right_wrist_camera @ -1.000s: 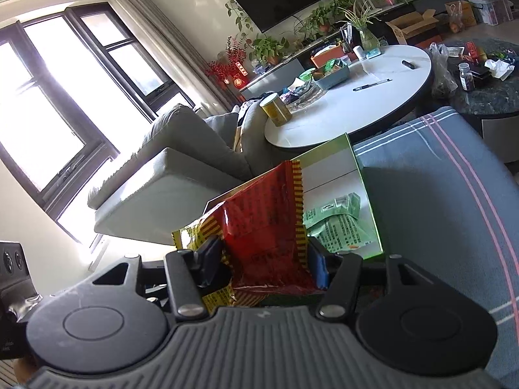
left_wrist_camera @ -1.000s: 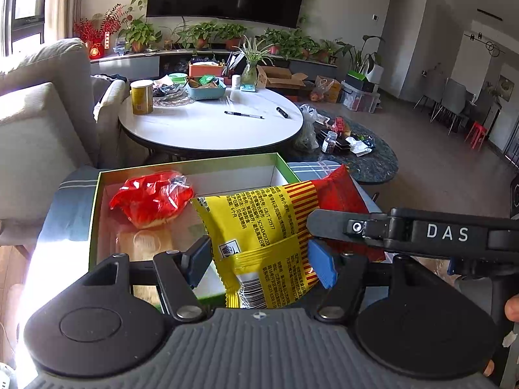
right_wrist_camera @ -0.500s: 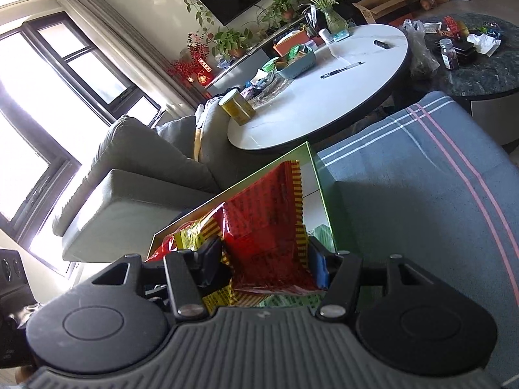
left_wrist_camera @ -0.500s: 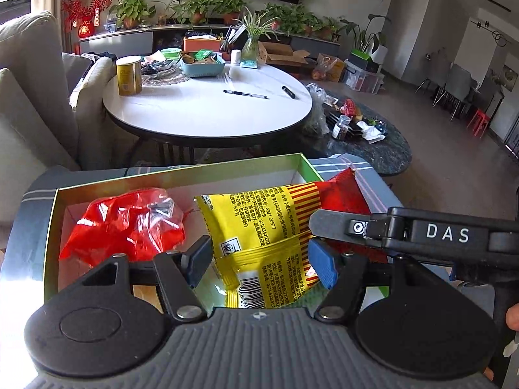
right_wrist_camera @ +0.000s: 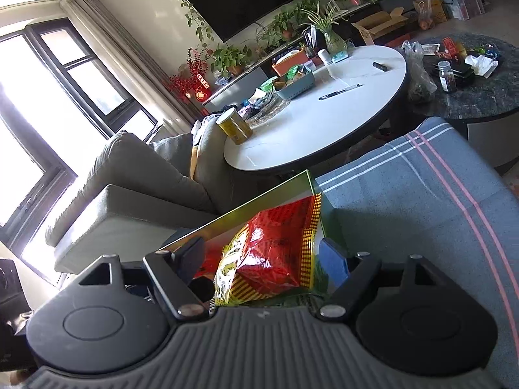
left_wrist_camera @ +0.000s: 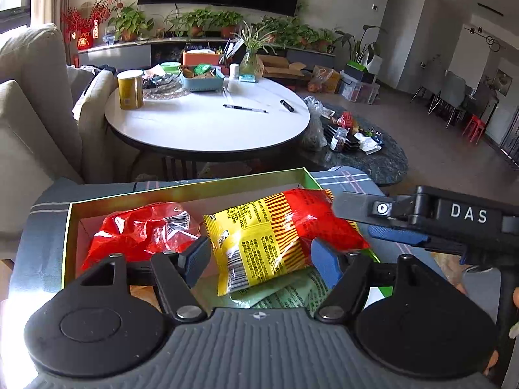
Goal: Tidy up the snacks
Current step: 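Move the right gripper back to the red wafer pack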
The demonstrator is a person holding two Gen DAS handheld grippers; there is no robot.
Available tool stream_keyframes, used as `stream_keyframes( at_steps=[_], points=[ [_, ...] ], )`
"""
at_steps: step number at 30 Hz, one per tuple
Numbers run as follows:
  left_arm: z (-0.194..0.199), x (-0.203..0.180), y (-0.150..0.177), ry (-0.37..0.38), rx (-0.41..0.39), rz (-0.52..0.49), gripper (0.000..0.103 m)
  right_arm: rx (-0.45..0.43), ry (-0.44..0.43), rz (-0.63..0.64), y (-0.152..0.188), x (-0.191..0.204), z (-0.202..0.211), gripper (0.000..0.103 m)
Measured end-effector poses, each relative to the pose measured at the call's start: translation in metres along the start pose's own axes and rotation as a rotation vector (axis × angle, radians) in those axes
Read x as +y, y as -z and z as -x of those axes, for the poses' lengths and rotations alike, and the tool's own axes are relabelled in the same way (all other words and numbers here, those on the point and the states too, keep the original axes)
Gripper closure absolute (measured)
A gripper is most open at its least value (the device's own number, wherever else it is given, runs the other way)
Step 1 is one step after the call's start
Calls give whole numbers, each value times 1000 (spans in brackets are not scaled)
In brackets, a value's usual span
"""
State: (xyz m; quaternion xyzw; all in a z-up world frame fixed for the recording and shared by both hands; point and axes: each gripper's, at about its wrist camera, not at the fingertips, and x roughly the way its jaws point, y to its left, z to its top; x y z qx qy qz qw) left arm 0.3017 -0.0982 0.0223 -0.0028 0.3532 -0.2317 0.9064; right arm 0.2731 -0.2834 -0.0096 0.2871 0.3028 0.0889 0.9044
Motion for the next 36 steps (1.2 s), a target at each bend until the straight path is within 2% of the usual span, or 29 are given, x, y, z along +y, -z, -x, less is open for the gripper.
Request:
stream_keyframes(
  at_steps=[5, 9, 14, 20, 23, 29, 36],
  points=[
    [37, 4, 9, -3, -48, 30, 35, -24, 18, 24, 6, 4, 28, 25],
    [70, 6, 25, -26, -76, 27, 32, -11, 9, 47, 19, 8, 45, 25],
    [112, 7, 59, -75, -106, -21, 31, 15, -38, 111, 47, 22, 67, 25],
    [151, 18, 105, -99, -109, 1, 28, 38, -59, 206, 88, 42, 88, 25],
    [159, 24, 127, -82, -82, 6, 27, 54, -60, 259, 109, 52, 93, 25],
    [159, 24, 163, -111, -46, -31, 27, 104, -54, 274, 138, 55, 95, 25],
    [148, 27, 178, -118, -13, -96, 27, 117, -45, 261, 152, 57, 98, 25]
  ],
)
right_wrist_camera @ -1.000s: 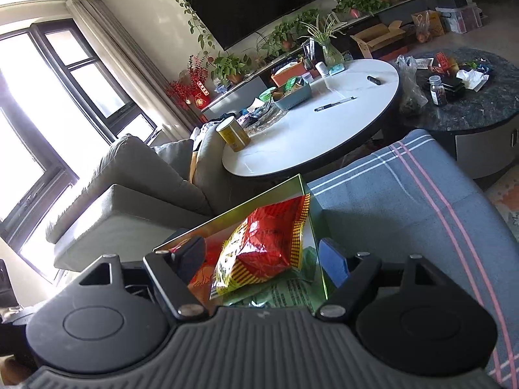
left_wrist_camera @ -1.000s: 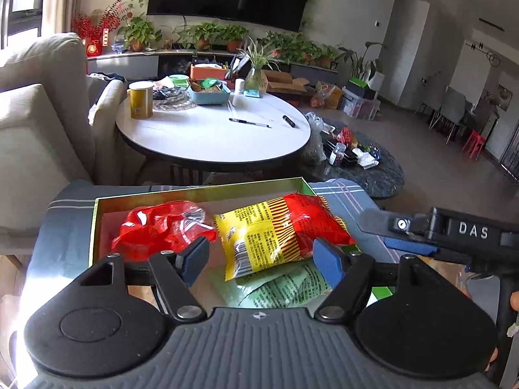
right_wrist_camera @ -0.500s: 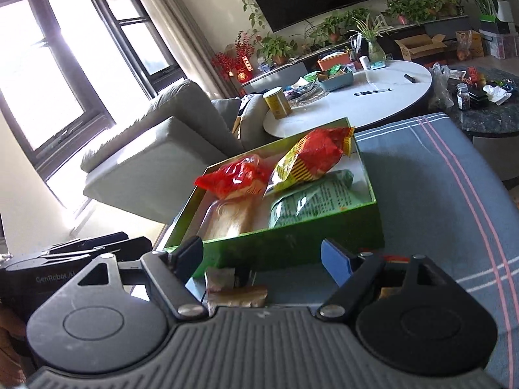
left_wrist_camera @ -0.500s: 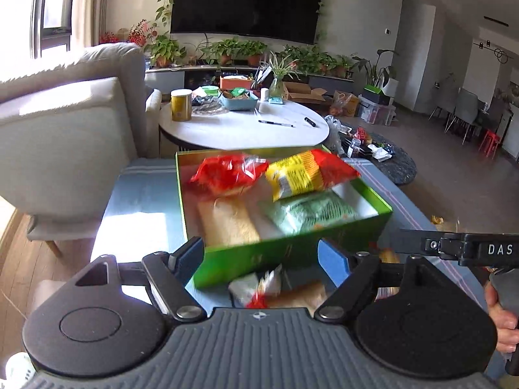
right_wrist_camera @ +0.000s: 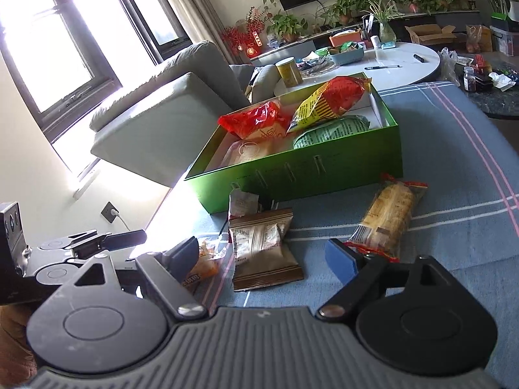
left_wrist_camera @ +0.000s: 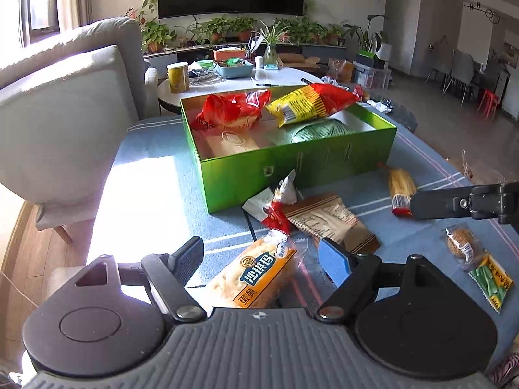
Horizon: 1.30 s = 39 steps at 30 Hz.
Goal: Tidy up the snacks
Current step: 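Move the right gripper back to the red wafer pack, then grasp the red wafer pack with the right gripper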
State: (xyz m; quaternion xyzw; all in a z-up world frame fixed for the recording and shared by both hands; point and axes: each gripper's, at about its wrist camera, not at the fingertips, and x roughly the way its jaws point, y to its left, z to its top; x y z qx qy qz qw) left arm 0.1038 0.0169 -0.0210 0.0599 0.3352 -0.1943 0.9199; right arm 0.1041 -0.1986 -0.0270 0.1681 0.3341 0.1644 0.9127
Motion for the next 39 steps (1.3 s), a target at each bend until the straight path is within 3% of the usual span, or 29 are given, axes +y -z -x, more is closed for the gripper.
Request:
stream_keyframes(
  at_steps=[4, 13, 22, 30, 39],
  points=[
    [-9, 4, 3, -30, 26, 29, 27, 17, 7, 7, 4, 4, -5, 25],
    [14, 19, 22, -59, 11, 90, 27, 105, -50, 75, 26, 21, -17, 25],
    [44, 37, 51, -28, 25, 174, 27, 194, -76, 311, 61, 53, -19, 25],
    [78, 28, 80, -16, 83, 135, 27, 213, -96, 301, 66, 56, -23, 25],
    [84, 11, 95, 215, 170, 271, 28, 207, -114, 215, 66, 51, -21, 25]
  ],
)
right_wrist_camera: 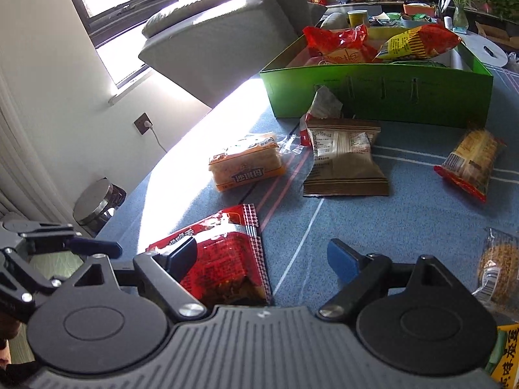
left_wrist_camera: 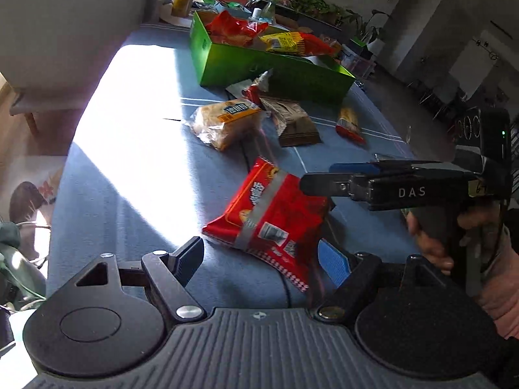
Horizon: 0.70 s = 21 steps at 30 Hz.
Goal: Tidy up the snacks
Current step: 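Grasp the red wafer pack with the right gripper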
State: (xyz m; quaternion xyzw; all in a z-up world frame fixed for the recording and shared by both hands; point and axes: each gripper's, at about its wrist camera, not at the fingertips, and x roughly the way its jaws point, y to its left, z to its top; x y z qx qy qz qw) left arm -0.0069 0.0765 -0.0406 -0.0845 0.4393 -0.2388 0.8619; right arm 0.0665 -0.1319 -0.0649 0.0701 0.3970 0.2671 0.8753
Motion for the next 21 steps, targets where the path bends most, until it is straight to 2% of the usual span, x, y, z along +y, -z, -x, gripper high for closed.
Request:
stream_keyframes(
  at_steps=[6, 8, 12, 14, 17, 21],
  points=[
    [-30, -3, -10, 23, 36, 30, 29, -14, -46, -103, -2, -2, 1, 25],
    [-34, 2, -12, 20, 4, 39, 29, -11, -60, -135, -3, -4, 0, 25],
    [-37, 18, -23, 44, -8, 97, 30, 28, -108, -205, -1, -10, -5, 25],
    [-40, 20, -28, 44, 1, 93, 30, 30, -120, -232, 1, -13, -6, 28],
    [-43, 12, -30, 1, -17, 61, 30, 16, -113, -260, 1, -16, -1, 29],
    [-37, 4, -24, -16, -36, 16, 30, 4, -97, -253, 2, -17, 7, 29]
  ],
)
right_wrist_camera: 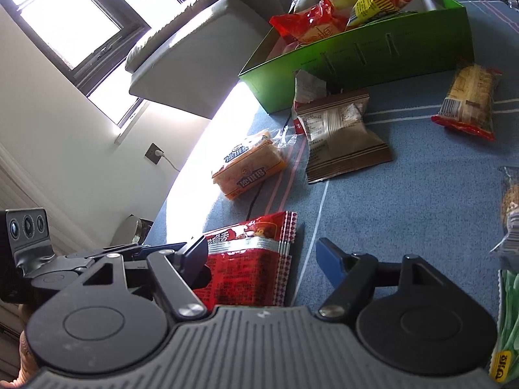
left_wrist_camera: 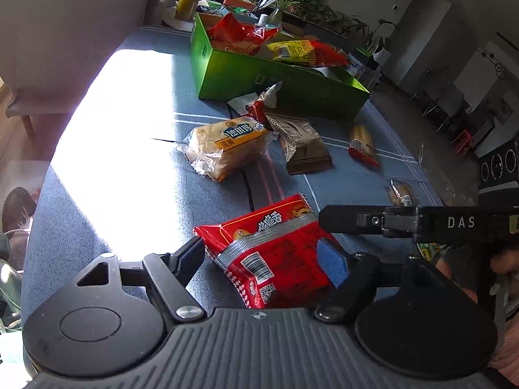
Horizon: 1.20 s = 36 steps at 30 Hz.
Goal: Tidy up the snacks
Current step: 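Grasp the red wafer pack with the right gripper, then carry the red wafer pack into the green box and release it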
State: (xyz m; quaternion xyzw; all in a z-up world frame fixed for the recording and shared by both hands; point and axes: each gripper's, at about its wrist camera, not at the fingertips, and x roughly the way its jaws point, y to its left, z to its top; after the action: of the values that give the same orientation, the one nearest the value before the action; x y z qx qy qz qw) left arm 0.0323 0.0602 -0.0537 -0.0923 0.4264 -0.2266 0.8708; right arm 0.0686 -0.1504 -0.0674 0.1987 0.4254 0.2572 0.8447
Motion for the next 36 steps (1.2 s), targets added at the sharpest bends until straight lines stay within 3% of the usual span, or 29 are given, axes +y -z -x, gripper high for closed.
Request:
stream_keyframes(
  at_steps=[6, 11, 19, 21, 23, 26, 30, 36],
  points=[
    [17, -7, 10, -18, -14, -73, 29, -38, 18, 48, 3, 5, 4, 27],
    [12, -4, 14, -24, 0, -54, 29, -85, 46, 94, 8, 11, 1, 26],
    [5, -6, 15, -15, 10, -53, 32, -1, 19, 13, 7, 8, -9, 27],
    [0, -7, 14, -13, 15, -58, 39, 2, 23, 11, 7, 10, -11, 34],
    [-4, -8, 12, -7, 15, -61, 38, 35, -3, 3, 7, 11, -14, 48],
    [-2, -16, 8, -28, 0, -97, 45, 49, 3, 5, 7, 17, -16, 52],
    [10, -35, -6, -79, -69, -194, 46, -2, 3, 34, 0, 29, -6, 53],
    [19, -52, -51, -94, -164, -249, 45, -128, 8, 86, -36, 44, 17, 53]
  ],
)
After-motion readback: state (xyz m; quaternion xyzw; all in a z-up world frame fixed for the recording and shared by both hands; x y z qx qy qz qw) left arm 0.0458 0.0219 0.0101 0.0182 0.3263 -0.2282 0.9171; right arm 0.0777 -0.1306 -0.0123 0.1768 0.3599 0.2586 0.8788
